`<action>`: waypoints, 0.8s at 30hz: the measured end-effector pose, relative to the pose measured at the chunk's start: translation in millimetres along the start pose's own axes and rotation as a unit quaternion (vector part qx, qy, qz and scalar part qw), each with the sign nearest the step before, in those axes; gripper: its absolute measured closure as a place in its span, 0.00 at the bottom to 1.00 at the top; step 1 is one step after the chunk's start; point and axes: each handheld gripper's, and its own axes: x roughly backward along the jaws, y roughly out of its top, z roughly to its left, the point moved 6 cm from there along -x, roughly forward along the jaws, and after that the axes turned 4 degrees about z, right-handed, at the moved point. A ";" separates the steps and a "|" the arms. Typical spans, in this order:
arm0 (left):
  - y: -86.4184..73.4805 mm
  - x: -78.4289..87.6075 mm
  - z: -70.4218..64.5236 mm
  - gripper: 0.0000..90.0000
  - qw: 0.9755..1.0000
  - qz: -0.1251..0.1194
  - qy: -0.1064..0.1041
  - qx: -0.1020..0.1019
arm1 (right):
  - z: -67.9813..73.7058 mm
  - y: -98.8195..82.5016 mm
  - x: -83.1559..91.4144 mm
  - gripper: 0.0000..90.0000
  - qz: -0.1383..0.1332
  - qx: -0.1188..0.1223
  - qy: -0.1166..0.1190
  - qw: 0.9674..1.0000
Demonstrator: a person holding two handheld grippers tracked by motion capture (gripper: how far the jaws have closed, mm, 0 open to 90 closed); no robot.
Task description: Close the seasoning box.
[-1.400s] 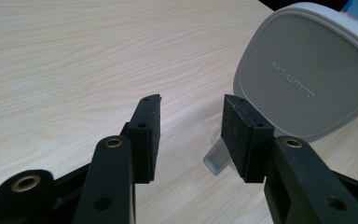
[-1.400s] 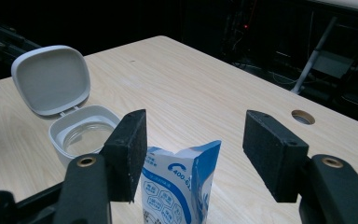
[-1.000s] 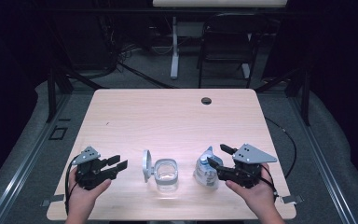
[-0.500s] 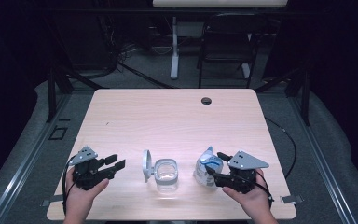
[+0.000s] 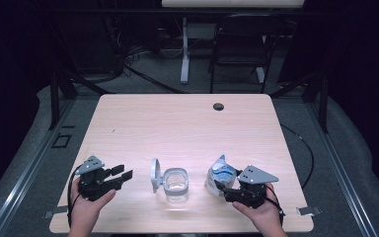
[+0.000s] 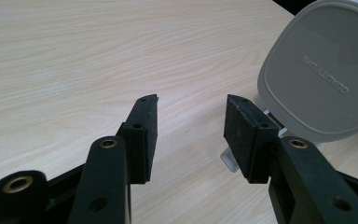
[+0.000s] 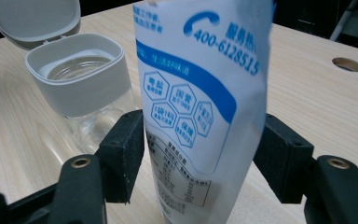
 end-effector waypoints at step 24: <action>-5.2 8.5 8.6 0.61 1.000 0.000 0.015 0.009 | -0.7 -28.4 -25.2 0.38 0.014 0.001 0.002 1.000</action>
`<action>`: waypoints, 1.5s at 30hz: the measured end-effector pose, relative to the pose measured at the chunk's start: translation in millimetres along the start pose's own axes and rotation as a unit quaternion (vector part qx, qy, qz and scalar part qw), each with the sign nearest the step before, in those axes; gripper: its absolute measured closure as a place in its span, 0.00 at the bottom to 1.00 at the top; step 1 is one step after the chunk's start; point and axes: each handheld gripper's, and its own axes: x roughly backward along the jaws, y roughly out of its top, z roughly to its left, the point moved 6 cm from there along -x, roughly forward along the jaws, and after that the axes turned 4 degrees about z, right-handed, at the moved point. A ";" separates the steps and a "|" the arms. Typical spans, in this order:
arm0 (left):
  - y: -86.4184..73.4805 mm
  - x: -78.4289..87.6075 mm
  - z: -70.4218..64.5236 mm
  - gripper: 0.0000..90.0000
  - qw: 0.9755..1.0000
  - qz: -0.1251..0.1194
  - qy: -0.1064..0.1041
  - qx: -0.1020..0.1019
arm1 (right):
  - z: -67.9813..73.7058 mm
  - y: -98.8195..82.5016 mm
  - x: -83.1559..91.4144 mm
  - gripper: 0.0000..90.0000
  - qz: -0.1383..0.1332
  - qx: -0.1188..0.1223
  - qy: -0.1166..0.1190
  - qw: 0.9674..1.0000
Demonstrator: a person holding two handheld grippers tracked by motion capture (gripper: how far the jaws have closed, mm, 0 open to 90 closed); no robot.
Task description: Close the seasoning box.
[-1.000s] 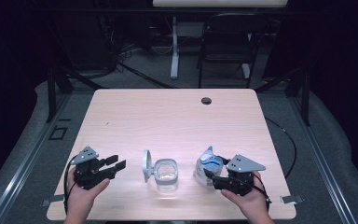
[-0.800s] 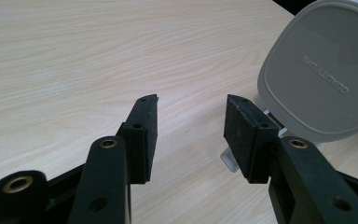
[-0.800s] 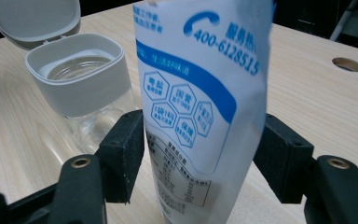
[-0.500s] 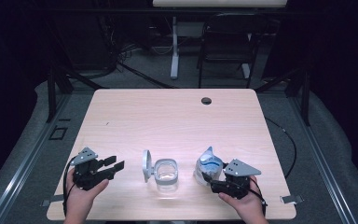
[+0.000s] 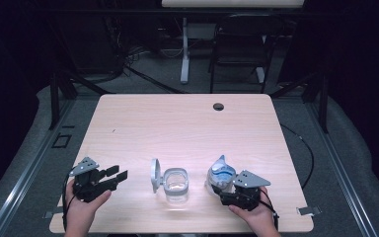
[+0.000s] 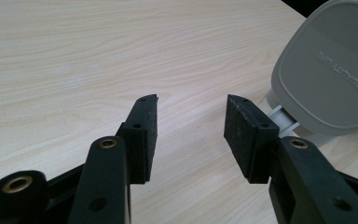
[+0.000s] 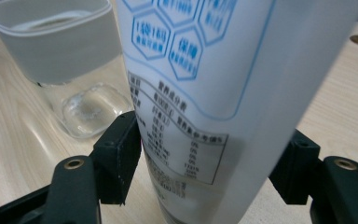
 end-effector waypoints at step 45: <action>-1.2 1.0 2.9 0.61 1.000 0.000 0.002 0.003 | 0.2 -24.8 -22.7 0.39 0.029 -0.003 -0.005 1.000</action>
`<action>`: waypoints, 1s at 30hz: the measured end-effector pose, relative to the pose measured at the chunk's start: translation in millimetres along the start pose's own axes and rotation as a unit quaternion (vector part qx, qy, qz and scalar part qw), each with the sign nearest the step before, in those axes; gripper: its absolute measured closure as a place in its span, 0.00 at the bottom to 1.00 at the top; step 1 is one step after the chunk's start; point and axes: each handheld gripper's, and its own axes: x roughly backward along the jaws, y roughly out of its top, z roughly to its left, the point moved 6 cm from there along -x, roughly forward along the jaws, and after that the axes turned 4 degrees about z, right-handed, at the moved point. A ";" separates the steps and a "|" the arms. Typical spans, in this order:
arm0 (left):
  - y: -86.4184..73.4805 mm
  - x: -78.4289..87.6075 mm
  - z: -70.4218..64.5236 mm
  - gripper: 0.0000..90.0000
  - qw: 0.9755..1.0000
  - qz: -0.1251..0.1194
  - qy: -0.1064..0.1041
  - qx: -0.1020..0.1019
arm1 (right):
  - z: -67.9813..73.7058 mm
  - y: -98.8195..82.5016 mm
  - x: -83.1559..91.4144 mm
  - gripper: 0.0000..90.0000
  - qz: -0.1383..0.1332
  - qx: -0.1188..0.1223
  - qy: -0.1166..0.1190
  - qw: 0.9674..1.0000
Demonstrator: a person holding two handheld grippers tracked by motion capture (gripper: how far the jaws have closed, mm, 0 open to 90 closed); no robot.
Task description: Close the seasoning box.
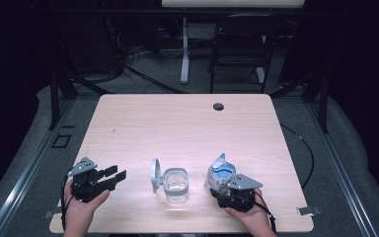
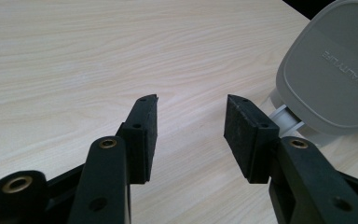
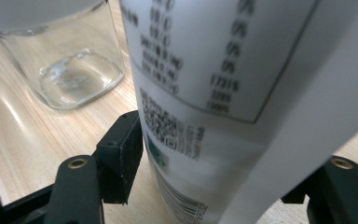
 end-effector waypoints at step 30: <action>0.4 0.5 -0.1 0.61 1.000 -0.004 0.002 0.002 | 1.4 -2.7 -2.3 0.42 0.003 0.007 -0.013 1.000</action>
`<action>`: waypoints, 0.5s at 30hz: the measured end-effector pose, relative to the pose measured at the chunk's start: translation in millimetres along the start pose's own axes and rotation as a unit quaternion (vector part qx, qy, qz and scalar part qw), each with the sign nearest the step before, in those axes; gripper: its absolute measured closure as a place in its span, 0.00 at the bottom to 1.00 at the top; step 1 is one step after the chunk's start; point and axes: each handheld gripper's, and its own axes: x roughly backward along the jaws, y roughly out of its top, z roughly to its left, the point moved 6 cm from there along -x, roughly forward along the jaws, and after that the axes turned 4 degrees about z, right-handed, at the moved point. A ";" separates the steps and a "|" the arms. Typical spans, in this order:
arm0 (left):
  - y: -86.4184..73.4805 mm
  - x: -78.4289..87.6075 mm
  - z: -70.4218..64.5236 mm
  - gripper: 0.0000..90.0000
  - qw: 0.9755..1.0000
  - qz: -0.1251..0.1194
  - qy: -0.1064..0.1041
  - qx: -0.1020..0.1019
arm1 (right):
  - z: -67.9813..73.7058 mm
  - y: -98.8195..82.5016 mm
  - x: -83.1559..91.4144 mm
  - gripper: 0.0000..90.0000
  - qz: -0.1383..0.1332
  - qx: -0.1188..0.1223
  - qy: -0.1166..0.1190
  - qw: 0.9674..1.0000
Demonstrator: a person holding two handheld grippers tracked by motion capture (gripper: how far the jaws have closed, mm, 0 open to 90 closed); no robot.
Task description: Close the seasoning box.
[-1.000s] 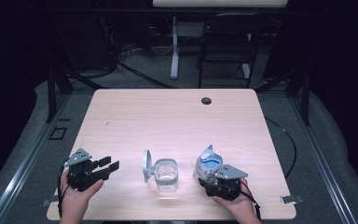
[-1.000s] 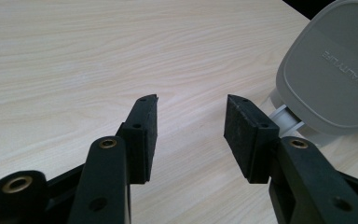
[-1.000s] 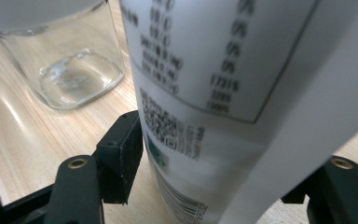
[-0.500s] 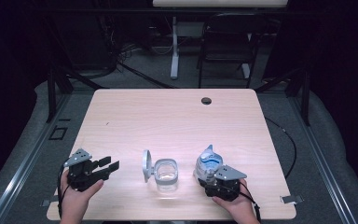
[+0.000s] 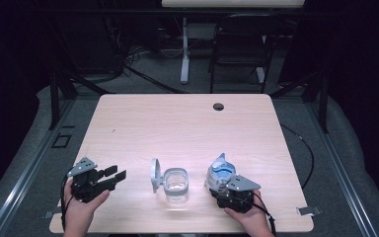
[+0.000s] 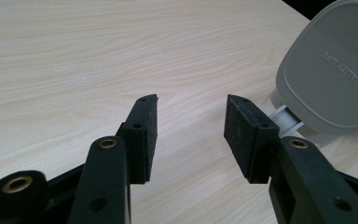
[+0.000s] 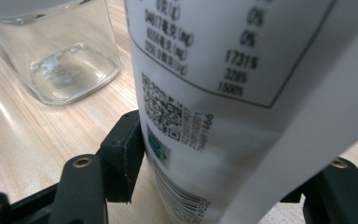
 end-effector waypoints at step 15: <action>-0.1 0.0 0.7 0.61 1.000 -0.001 0.001 0.001 | 2.9 1.2 -1.0 0.44 -0.002 0.025 0.000 1.000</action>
